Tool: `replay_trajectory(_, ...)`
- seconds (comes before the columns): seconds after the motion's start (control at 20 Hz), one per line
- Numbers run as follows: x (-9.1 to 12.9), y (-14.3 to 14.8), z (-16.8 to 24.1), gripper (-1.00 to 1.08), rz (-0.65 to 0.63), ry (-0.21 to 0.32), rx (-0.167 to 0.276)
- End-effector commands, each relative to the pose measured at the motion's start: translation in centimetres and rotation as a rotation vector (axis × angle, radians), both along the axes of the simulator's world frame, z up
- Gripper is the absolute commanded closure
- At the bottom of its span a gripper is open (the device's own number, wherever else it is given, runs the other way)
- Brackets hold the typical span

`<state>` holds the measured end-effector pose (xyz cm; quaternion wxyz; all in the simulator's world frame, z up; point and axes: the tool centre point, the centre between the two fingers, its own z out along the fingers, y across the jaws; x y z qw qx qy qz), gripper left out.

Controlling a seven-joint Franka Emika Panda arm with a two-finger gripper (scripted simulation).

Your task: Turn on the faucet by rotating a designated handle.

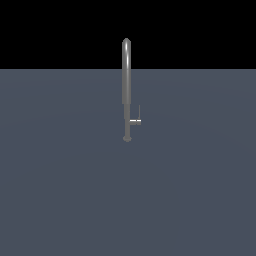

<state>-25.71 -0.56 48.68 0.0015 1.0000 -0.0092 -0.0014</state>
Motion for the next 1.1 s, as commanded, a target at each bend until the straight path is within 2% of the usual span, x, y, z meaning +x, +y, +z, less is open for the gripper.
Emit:
replay_trajectory(0.0, 0.0, 0.0, 0.0, 1.08, 0.000, 0.000, 0.000)
replay_trajectory(0.3, 0.5, 0.1, -0.1, 1.08, -0.011, 0.011, 0.011)
replay_trajectory(0.55, 1.7, 0.2, -0.2, 1.08, -0.038, 0.037, 0.037)
replay_trajectory(1.05, 6.3, 0.5, -1.1, 1.08, -0.142, 0.138, 0.139)
